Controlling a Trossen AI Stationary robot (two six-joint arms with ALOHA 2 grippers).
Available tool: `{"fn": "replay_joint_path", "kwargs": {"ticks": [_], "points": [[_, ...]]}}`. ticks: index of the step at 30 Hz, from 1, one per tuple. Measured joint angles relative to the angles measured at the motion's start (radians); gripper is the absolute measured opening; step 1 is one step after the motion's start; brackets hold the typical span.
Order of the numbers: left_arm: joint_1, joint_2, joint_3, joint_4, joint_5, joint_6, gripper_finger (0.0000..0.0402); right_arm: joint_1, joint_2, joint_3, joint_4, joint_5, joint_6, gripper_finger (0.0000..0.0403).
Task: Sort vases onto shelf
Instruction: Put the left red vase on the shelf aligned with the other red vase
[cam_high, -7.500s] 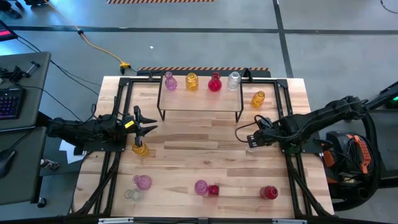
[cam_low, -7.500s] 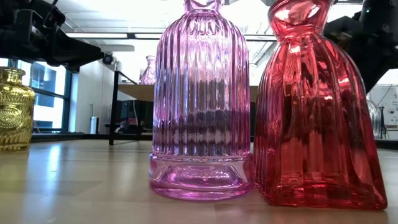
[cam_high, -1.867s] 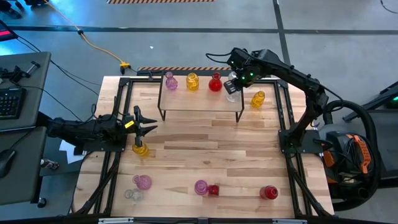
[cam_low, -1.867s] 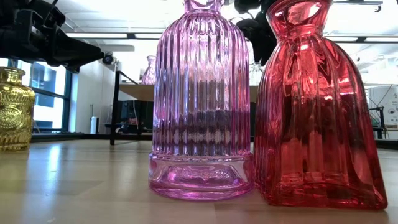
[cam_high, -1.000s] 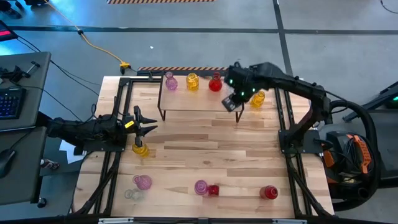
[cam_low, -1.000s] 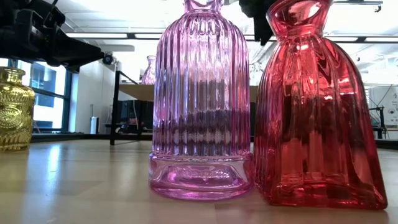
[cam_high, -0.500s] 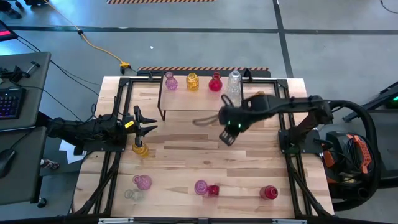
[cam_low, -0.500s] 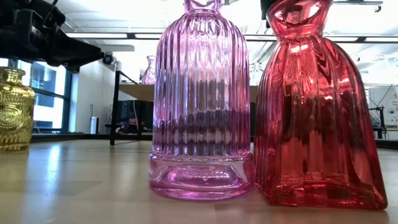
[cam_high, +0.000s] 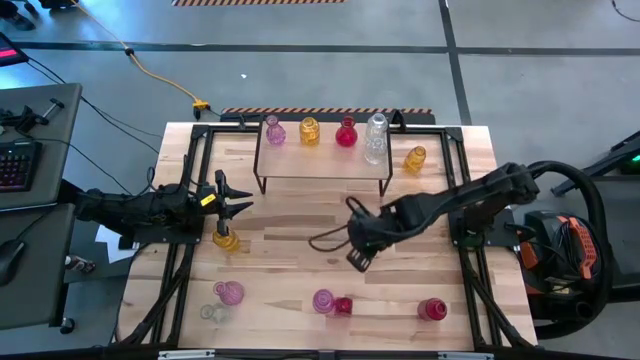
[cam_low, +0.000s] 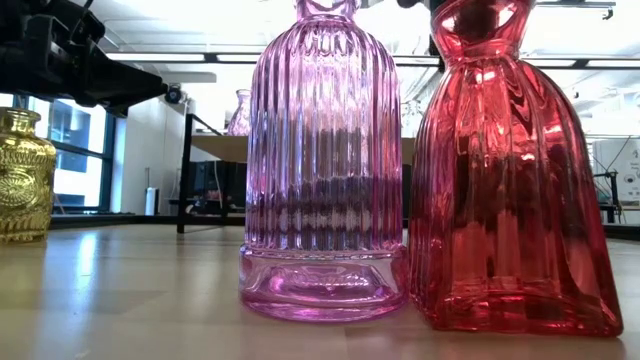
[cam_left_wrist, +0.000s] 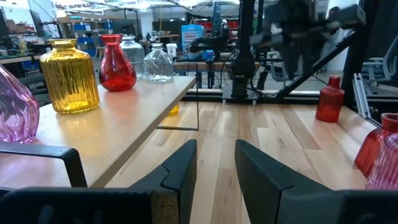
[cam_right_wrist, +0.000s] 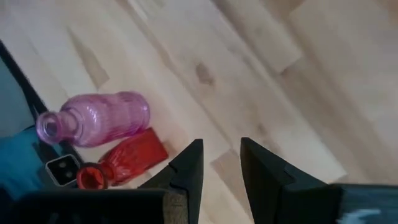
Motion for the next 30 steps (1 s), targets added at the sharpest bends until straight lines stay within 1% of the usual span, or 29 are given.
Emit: {"fn": "replay_joint_path", "kwargs": {"ticks": [4, 6, 12, 15, 18, 22, 30], "points": [[0.0, 0.0, 0.0, 0.0, 0.0, 0.0, 0.01, 0.04, 0.0, -0.072, 0.107, -0.02, 0.057, 0.0089], [0.0, 0.0, 0.0, 0.0, 0.0, 0.0, 0.01, 0.057, 0.0, -0.1, 0.149, -0.021, 0.079, 0.0096], [0.0, 0.0, 0.0, 0.0, 0.0, 0.0, 0.01, 0.099, 0.001, -0.129, 0.203, 0.014, 0.119, 0.0155], [0.0, 0.0, 0.0, 0.0, 0.0, 0.0, 0.01, 0.115, 0.015, -0.128, 0.25, 0.016, 0.111, 0.0174], [0.0, 0.0, 0.0, 0.0, 0.0, 0.0, 0.01, 0.133, 0.038, -0.128, 0.293, 0.011, 0.085, 0.0175], [0.0, 0.0, 0.0, 0.0, 0.0, 0.0, 0.01, 0.148, 0.064, -0.128, 0.32, -0.016, 0.072, 0.0163], [0.0, 0.0, 0.0, 0.0, 0.0, 0.0, 0.01, 0.18, 0.067, -0.127, 0.433, -0.015, 0.07, 0.0147]]}}
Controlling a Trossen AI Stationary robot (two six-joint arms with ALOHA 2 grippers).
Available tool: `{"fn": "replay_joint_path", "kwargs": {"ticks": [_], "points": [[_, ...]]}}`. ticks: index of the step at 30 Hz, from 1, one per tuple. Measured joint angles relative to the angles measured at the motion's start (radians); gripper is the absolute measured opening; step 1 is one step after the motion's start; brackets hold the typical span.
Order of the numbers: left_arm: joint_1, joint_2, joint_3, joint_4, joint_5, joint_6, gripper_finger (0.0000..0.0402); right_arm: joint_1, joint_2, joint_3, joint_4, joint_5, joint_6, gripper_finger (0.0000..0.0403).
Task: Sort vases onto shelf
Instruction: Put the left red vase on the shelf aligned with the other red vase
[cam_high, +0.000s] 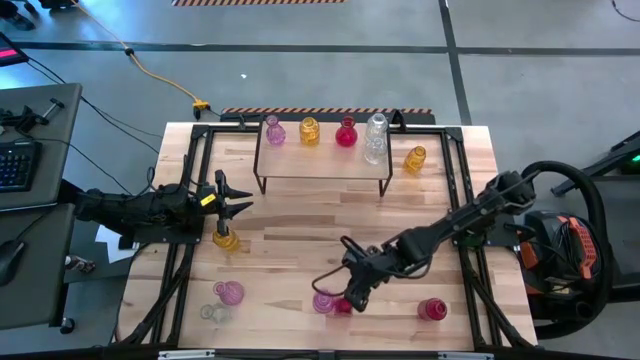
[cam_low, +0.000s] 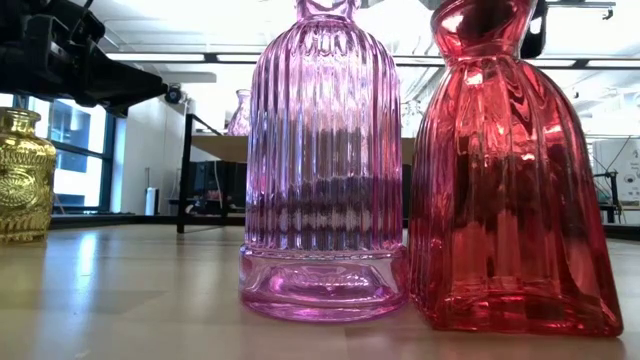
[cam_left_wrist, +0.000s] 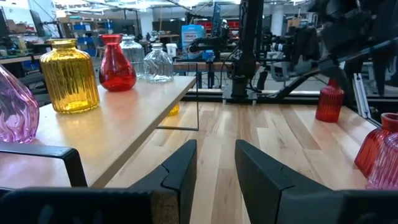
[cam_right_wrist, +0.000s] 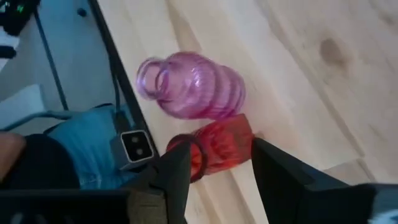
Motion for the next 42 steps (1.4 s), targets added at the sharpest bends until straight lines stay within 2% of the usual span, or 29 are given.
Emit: {"fn": "replay_joint_path", "kwargs": {"ticks": [23, 42], "points": [[0.0, 0.0, 0.0, 0.0, 0.0, 0.0, 0.01, 0.059, 0.057, 0.0, 0.059, 0.015, 0.055, 0.0146], [0.0, 0.0, 0.0, 0.0, 0.0, 0.0, 0.01, 0.057, 0.085, 0.001, 0.068, -0.007, 0.124, 0.0146]]}}
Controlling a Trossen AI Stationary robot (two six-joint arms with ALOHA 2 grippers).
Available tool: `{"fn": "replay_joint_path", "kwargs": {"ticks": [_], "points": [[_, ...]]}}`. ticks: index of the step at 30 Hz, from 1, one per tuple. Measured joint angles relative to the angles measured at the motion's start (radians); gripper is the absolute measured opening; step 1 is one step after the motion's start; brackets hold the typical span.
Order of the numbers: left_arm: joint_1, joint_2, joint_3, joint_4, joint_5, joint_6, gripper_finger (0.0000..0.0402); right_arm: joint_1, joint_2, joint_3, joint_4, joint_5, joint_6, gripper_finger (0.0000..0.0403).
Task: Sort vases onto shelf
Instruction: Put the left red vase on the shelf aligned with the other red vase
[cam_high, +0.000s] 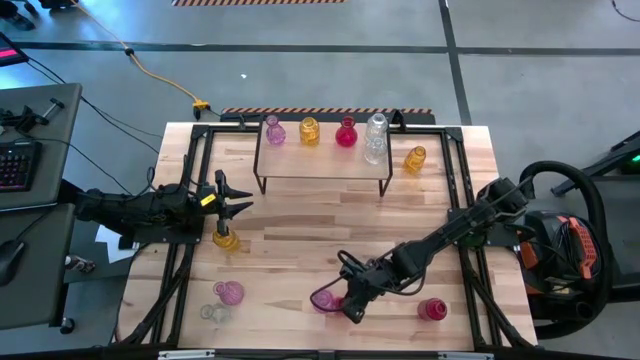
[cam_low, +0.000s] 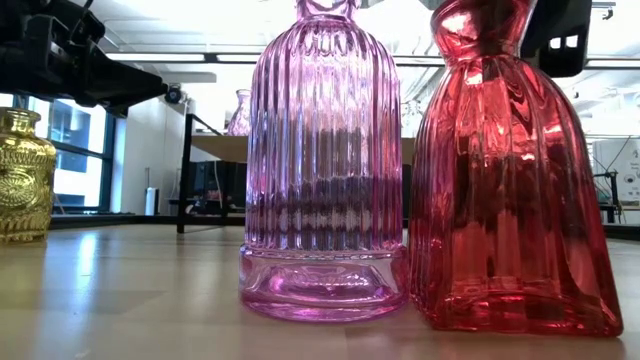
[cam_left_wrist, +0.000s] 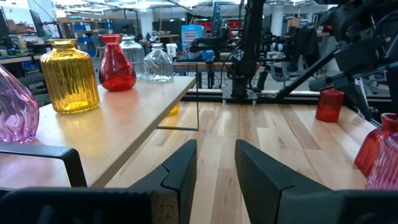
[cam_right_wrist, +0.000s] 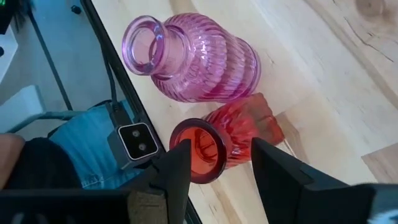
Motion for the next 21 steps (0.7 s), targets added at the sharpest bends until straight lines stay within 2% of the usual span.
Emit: {"fn": "replay_joint_path", "kwargs": {"ticks": [21], "points": [[0.0, 0.0, 0.0, 0.0, 0.0, 0.0, 0.01, 0.0, 0.023, 0.0, -0.029, -0.027, 0.001, 0.0146]]}}
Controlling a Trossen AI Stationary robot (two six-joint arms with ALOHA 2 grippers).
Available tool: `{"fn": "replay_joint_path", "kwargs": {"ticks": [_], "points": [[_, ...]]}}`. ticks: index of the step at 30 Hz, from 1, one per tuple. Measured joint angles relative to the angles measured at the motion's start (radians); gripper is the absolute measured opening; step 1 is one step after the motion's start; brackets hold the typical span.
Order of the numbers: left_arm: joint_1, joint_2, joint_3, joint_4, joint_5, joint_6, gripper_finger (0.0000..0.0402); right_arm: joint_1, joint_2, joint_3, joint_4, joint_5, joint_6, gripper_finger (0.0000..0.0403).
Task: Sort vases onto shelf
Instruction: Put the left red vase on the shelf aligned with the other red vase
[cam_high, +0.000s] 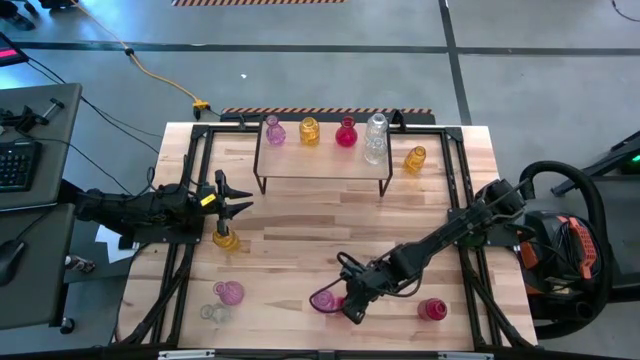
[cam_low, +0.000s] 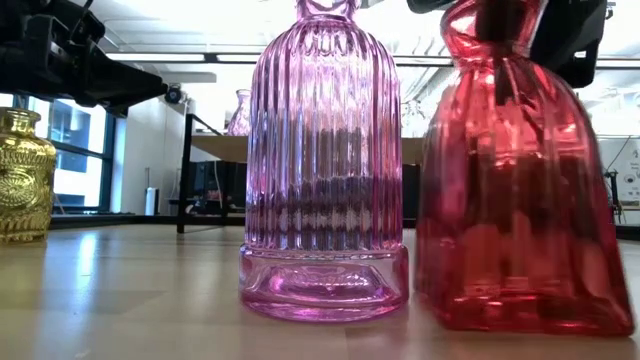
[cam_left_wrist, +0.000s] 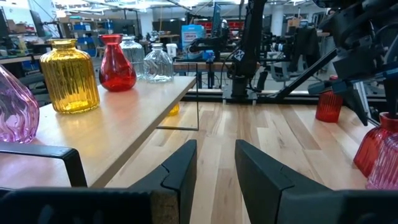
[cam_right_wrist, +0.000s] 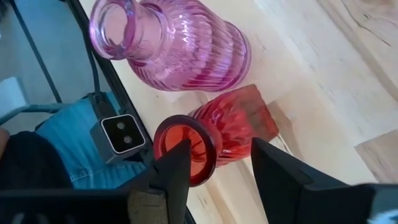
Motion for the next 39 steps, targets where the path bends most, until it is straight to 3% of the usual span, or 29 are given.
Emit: {"fn": "replay_joint_path", "kwargs": {"ticks": [5, 16, 34, 39], "points": [[0.0, 0.0, 0.0, 0.0, 0.0, 0.0, 0.01, -0.007, 0.0, 0.0, -0.008, 0.01, 0.0, 0.0124], [0.0, 0.0, 0.0, 0.0, 0.0, 0.0, 0.01, -0.027, -0.004, 0.001, -0.016, 0.01, 0.0, 0.001], [0.0, 0.0, 0.0, 0.0, 0.0, 0.0, 0.01, -0.052, -0.04, -0.001, -0.096, -0.018, 0.016, 0.0002], [0.0, 0.0, 0.0, 0.0, 0.0, 0.0, 0.01, -0.079, -0.045, 0.067, -0.205, -0.039, -0.034, 0.0001]]}}
